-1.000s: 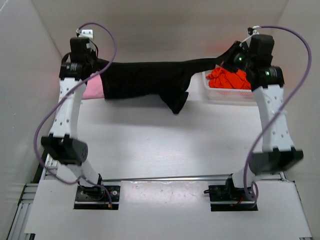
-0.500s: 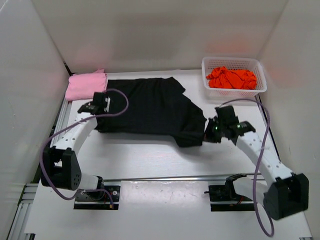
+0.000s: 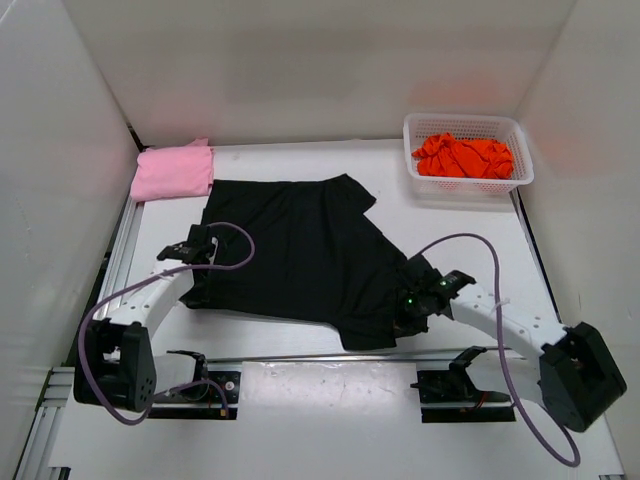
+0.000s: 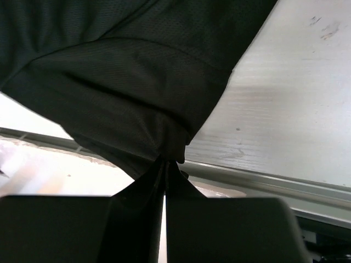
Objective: Fold and stack the t-shirts
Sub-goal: Fold the flattened tshirt in 1/3 of the way
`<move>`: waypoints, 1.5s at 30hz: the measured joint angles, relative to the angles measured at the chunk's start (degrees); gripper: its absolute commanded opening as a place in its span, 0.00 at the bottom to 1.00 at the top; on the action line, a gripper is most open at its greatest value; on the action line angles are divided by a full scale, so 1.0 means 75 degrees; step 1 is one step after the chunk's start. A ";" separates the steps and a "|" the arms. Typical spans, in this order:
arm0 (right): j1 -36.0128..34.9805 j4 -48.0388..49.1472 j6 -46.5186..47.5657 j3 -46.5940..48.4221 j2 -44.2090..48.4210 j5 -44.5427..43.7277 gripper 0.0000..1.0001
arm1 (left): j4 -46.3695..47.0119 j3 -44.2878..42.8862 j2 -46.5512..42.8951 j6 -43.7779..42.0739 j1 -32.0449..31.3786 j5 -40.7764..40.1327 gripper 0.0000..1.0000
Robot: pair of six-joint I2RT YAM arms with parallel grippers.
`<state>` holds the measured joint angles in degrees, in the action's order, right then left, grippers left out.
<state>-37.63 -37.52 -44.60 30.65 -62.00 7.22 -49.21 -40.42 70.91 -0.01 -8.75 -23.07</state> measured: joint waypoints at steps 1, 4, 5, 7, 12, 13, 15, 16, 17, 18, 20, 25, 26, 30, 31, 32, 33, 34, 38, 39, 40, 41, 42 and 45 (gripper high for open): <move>0.0035 -0.0015 0.0061 0.0111 -0.0216 -0.0017 0.00 | 0.0015 -0.0003 -0.0029 0.0000 0.0000 -0.0012 0.10; 0.0743 -0.0501 0.0554 0.1285 -0.1498 0.0020 0.00 | -0.0297 -0.0490 0.0425 0.0000 0.0000 0.0000 0.10; 0.1137 -0.0956 0.0895 0.2430 -0.2279 0.0038 0.00 | -0.0446 -0.1064 0.0892 -0.0006 0.0000 -0.0047 0.10; 0.1754 -0.1457 0.1492 0.4902 -0.3818 0.0058 0.00 | -0.0708 -0.2707 0.2002 -0.0012 0.0000 -0.0184 0.10; 0.3063 -0.2672 0.1894 1.1555 -0.7647 0.0356 0.00 | -0.0609 -0.8918 0.4660 -0.0020 0.0058 -0.0402 0.10; 0.3302 -0.2422 0.1789 1.2386 -0.7892 0.0498 0.00 | -0.0522 -1.0101 0.4934 -0.0020 0.0067 -0.0385 0.10; 0.3716 -0.1003 0.1518 1.2109 -0.7160 0.0685 0.00 | 0.0204 -1.1167 0.4811 -0.0009 0.0067 -0.0344 0.10; 0.3928 -0.0399 0.1361 1.1366 -0.6277 0.0717 0.00 | 0.0449 -1.1240 0.4447 0.0000 0.0055 -0.0294 0.10; 0.4135 -0.0160 0.1236 1.0713 -0.5333 0.0740 0.00 | 0.0600 -1.1135 0.3966 0.0006 0.0038 -0.0201 0.10; 0.4275 -0.0061 0.1186 1.0334 -0.4462 0.0778 0.00 | 0.0720 -1.0902 0.3485 0.0009 -0.0006 -0.0119 0.10; 0.4319 0.0187 0.1198 1.0229 -0.3267 0.0842 0.00 | 0.0874 -1.0284 0.2600 0.0006 -0.0140 -0.0032 0.10; 0.3993 0.0743 0.1524 0.9352 -0.1894 0.1064 0.00 | 0.1017 -0.8224 0.1428 0.0003 -0.0201 0.0064 0.10; 0.3908 0.0790 0.1594 0.8717 -0.1760 0.1049 0.00 | 0.1072 -0.7737 0.1367 0.0006 -0.0192 0.0099 0.10; 0.3418 0.0571 0.1740 0.5971 -0.1524 0.0641 0.00 | 0.0968 -0.5592 0.1434 0.0003 -0.0207 0.0367 0.10; 0.3232 0.0440 0.1746 0.5225 -0.1454 0.0513 0.00 | 0.0898 -0.5094 0.1428 -0.0003 -0.0210 0.0431 0.10; 0.3028 0.0338 0.1737 0.4505 -0.1323 0.0411 0.00 | 0.0854 -0.4508 0.1396 0.0000 -0.0233 0.0490 0.10; 0.2798 0.0280 0.1690 0.3789 -0.1067 0.0294 0.00 | 0.0833 -0.3949 0.1309 0.0000 -0.0248 0.0539 0.10; 0.2565 0.0119 0.1614 0.3159 -0.0737 0.0204 0.00 | 0.0758 -0.3418 0.1192 0.0000 -0.0251 0.0562 0.10; 0.1448 -0.0076 0.1180 0.1408 0.0956 -0.0023 0.00 | 0.0565 -0.1606 0.0493 -0.0003 -0.0251 0.0542 0.10; 0.1163 -0.0020 0.1055 0.1102 0.1215 -0.0096 0.00 | 0.0560 -0.1241 0.0321 -0.0003 -0.0251 0.0527 0.10; 0.0935 0.0003 0.0912 0.0828 0.1390 -0.0160 0.00 | 0.0527 -0.0918 0.0184 -0.0003 -0.0251 0.0519 0.10; 0.0720 0.0003 0.0758 0.0603 0.1457 -0.0213 0.00 | 0.0493 -0.0650 0.0076 -0.0003 -0.0251 0.0504 0.10; 0.0536 0.0017 0.0632 0.0402 0.1460 -0.0291 0.00 | 0.0495 -0.0446 -0.0003 -0.0003 -0.0251 0.0498 0.12; 0.0213 0.0041 0.0364 0.0047 0.1189 -0.0458 0.00 | 0.0501 0.0052 -0.0195 -0.0003 -0.0251 0.0449 0.14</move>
<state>-36.03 -37.21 -41.87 31.00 -53.08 3.79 -45.45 -40.03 69.45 -0.03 -10.63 -19.70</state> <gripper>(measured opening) 0.003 0.137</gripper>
